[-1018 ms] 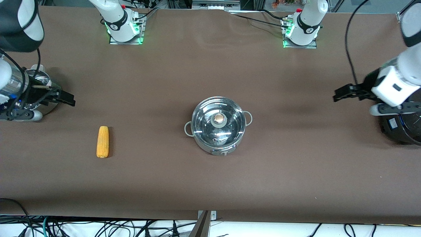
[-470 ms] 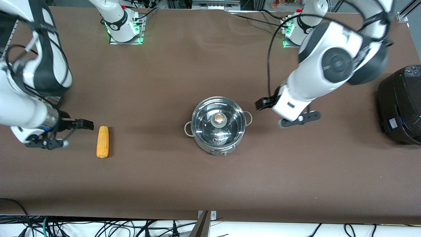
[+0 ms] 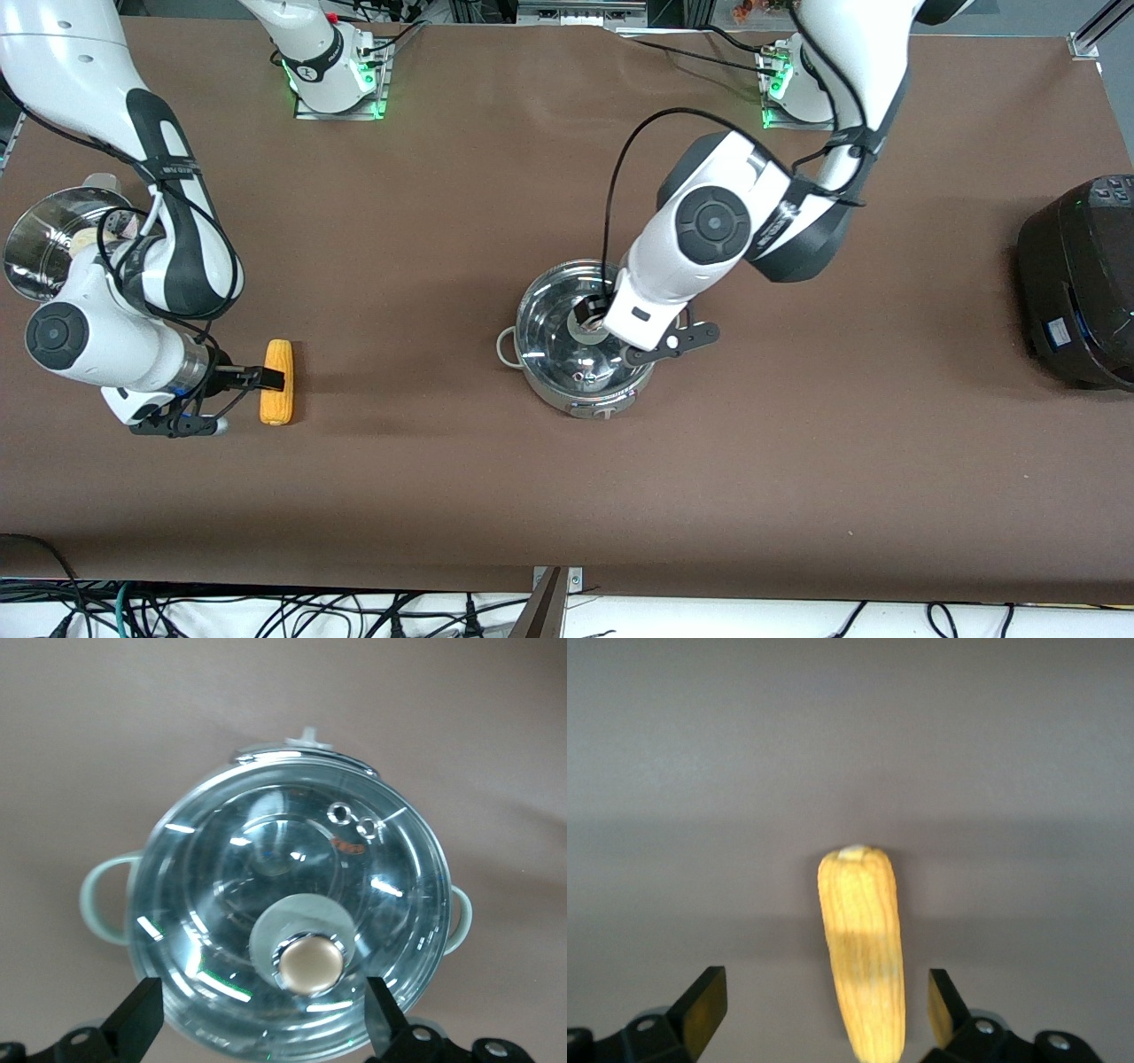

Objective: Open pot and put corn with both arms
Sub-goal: 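Close the left gripper on the knob while the right gripper grasps the corn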

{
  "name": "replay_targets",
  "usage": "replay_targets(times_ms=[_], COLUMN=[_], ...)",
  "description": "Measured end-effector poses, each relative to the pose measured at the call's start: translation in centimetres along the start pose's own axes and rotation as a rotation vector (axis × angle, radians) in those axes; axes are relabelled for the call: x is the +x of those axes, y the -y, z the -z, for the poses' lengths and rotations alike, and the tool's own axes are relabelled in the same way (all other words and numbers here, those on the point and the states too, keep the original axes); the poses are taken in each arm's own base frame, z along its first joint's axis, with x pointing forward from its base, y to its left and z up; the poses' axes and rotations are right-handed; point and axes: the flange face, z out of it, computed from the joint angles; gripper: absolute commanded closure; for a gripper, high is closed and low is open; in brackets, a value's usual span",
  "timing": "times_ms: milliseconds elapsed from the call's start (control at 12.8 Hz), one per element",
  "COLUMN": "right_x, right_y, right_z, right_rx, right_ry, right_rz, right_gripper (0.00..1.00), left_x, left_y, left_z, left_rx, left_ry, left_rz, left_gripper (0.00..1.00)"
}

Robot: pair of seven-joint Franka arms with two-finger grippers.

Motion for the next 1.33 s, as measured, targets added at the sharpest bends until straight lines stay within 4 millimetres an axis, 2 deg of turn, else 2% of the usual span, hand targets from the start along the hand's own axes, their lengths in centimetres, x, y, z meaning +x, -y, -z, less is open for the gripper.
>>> replay_targets(times_ms=[235, 627, 783, 861, 940, 1018, 1096, 1253, 1331], right_x=[0.7, 1.0, 1.0, 1.0, 1.0, 1.0, 1.0, 1.0, 1.0], right_y=[-0.2, -0.3, -0.3, -0.3, -0.4, -0.4, -0.4, -0.4, -0.4], right_z=[-2.4, -5.6, -6.5, -6.9, -7.2, -7.5, -7.7, -7.9, -7.9], right_rx=[0.007, 0.012, 0.014, 0.015, 0.015, 0.016, 0.016, 0.016, 0.016], right_ry=[-0.048, -0.075, -0.074, -0.073, -0.078, -0.081, -0.080, -0.077, -0.077], right_rz=[0.001, -0.001, -0.002, -0.002, -0.002, -0.003, -0.002, 0.012, 0.026], right_gripper=[0.00, 0.00, 0.00, 0.02, 0.24, 0.54, 0.69, 0.89, 0.91], left_x=[0.5, -1.2, -1.8, -1.9, -1.7, -1.6, -1.5, -1.5, -1.5], left_y=[-0.4, -1.8, -2.3, -2.4, -2.3, -2.3, -2.2, -2.4, -2.4], left_z=[-2.1, -4.6, -5.5, -5.7, -5.7, -5.6, -5.5, -5.4, -5.4], left_rx=[-0.003, 0.037, 0.051, 0.053, 0.053, 0.052, 0.052, 0.045, 0.045], left_ry=[-0.009, -0.022, -0.031, -0.032, -0.033, -0.036, -0.037, -0.042, -0.042], left_rz=[0.000, -0.026, -0.027, -0.025, -0.023, -0.021, -0.020, -0.022, -0.022], left_gripper=[0.01, 0.03, 0.11, 0.24, 0.36, 0.44, 0.45, 0.49, 0.54])
